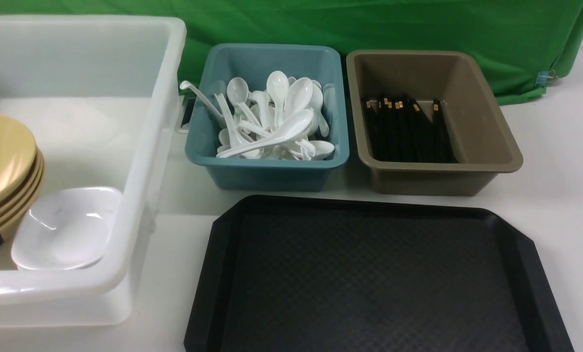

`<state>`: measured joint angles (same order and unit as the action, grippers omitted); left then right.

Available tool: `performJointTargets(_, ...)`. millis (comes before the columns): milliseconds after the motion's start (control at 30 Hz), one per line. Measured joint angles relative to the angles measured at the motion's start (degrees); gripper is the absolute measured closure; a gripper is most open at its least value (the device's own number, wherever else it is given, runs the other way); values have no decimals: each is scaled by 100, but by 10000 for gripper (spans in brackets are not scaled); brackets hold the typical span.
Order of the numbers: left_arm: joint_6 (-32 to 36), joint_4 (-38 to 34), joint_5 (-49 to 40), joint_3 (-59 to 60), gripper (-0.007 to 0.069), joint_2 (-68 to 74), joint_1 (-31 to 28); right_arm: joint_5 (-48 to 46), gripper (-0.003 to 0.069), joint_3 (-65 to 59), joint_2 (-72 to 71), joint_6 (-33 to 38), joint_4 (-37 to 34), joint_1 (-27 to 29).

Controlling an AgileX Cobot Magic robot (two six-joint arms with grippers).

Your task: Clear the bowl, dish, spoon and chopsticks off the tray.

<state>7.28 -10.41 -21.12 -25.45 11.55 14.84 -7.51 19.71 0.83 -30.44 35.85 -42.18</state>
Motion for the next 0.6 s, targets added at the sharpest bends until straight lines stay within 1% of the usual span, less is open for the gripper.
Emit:
performJointTargets(67, -56, 209, 105, 174, 641, -92, -90, 0, 582, 0, 0, 0, 0, 0)
performJointTargets(100, -125, 394, 361, 537, 641, -245, -293, 0, 578, 0, 0, 0, 0, 0)
performJointTargets(200, -158, 580, 981, 1338, 641, -699, -878, 0, 570, 0, 0, 0, 0, 0)
performJointTargets(233, -158, 591, 1018, 1391, 641, -728, -913, 0, 568, 0, 0, 0, 0, 0)
performJointTargets(300, -163, 710, 1355, 2063, 641, -1048, -1313, 0, 559, 0, 0, 0, 0, 0)
performJointTargets(433, -163, 733, 1403, 2518, 641, -1138, -1453, 0, 550, 0, 0, 0, 0, 0)
performJointTargets(533, -163, 738, 1006, 2569, 641, -1138, -1453, -2, 536, 0, 0, 0, 0, 0)
performJointTargets(600, -163, 771, 911, 2583, 641, -1138, -1453, -2, 529, 0, 0, 0, 0, 0)
